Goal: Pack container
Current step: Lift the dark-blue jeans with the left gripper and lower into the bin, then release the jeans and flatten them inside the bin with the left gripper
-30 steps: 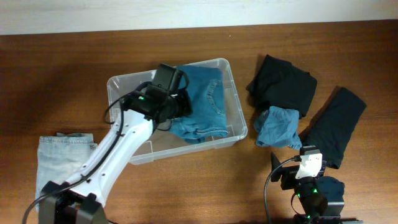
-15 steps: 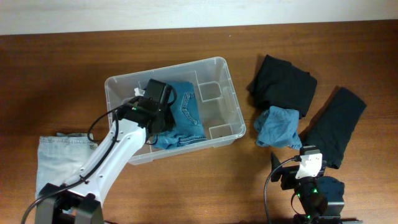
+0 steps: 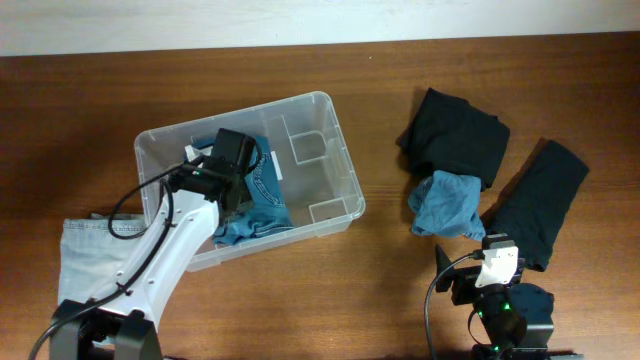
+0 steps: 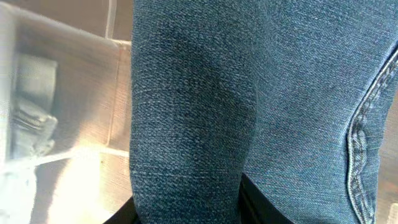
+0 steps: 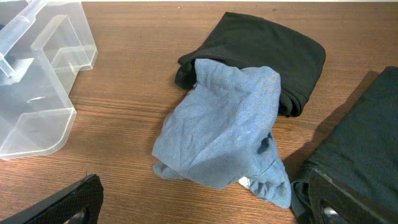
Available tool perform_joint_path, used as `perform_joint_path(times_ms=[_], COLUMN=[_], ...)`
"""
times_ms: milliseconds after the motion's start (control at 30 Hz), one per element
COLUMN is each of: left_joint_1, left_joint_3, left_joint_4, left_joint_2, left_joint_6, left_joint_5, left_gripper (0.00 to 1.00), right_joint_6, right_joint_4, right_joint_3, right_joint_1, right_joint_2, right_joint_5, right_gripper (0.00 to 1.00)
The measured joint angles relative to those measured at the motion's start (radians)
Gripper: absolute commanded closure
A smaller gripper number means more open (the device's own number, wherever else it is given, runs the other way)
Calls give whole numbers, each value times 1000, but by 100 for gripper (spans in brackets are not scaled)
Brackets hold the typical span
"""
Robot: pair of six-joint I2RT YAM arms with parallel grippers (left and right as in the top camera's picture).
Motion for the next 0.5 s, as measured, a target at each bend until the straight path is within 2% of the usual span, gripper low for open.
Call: perform_joint_path(times_ms=[200,400,433,467,500], left_joint_1=[4,84,102,112,121], left_joint_3=[0,-4,-4,-4,-5], left_joint_4=[1,1,2,2,2], left_joint_2=[0,0,0,0,0], left_joint_6=[53,82,83,84,84], left_joint_5=[-59,-86,-93,-98,-100], left_gripper=[100,99,84,62,49], right_joint_6=[0,0,1,0,0], right_joint_4=[0,0,0,0,0], right_joint_3=[0,0,0,0,0], right_joint_1=[0,0,0,0,0], right_joint_2=[0,0,0,0,0], right_joint_5=[0,0,0,0,0], right_gripper=[2,2,2,2,2])
